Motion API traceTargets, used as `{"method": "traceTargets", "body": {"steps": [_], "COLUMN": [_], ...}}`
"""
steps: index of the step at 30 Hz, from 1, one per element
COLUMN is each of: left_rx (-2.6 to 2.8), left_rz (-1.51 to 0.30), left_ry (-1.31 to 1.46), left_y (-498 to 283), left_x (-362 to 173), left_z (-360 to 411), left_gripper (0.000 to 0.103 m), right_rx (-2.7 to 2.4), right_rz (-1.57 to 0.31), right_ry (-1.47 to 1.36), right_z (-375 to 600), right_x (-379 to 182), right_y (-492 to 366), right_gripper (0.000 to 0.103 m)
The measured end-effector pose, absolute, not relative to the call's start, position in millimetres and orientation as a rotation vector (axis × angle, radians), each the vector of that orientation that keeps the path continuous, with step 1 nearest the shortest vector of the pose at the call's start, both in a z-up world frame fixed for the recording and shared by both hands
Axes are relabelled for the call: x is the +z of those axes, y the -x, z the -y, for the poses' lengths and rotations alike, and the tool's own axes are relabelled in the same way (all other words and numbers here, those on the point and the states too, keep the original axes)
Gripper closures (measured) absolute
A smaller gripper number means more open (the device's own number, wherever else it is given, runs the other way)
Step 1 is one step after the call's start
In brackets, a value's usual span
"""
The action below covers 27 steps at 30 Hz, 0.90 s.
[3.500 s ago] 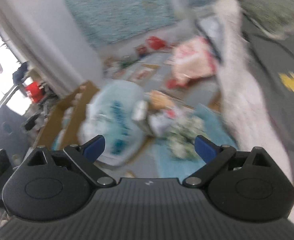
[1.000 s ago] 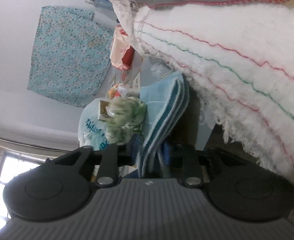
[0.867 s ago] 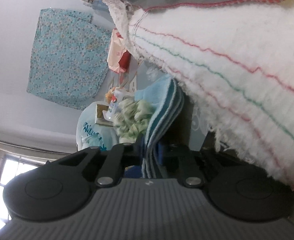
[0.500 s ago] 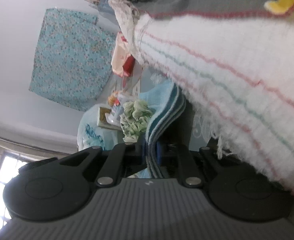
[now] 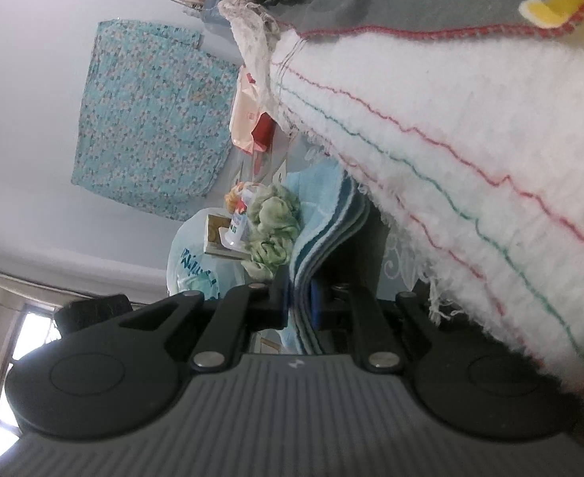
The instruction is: Organize soft objects
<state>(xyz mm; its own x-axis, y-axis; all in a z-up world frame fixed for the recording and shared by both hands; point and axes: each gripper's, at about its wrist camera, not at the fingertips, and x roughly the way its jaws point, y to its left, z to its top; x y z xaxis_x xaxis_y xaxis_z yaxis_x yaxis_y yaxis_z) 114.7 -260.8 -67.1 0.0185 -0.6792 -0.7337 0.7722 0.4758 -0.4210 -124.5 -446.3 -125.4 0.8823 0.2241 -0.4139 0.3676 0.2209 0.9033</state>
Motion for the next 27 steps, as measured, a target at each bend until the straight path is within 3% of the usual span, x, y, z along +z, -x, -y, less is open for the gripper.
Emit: {"method": "traceTargets", "body": {"steps": [6,10,15,18,27], "left_rx": [-0.939,-0.939,-0.9,-0.889,-0.883], "left_rz": [-0.878,-0.912,-0.978,-1.005,-0.983], "left_ry": [-0.072,-0.081,-0.174,-0.192,-0.218], "left_y": [-127,-123,-111,-108,-94], "left_x": [-57,-59,-67,-73,-72], "left_z": [270,270,266,265,258], "left_gripper": [0.033,0.027,0.027,0.03,0.069], "right_rx": [-0.093,-0.079,-0.058,-0.054,-0.043], "right_rz": [-0.527,-0.53,-0.522,-0.531,-0.529], "right_ry": [-1.36,-1.362,-1.356,-1.343,-1.314], "right_z": [443,444,445,444,443], "right_x": [-127,-127,-125,-124,-120], "right_y": [124,122,124,126,128], "right_gripper": [0.094,0.094,0.094,0.094,0.094]}}
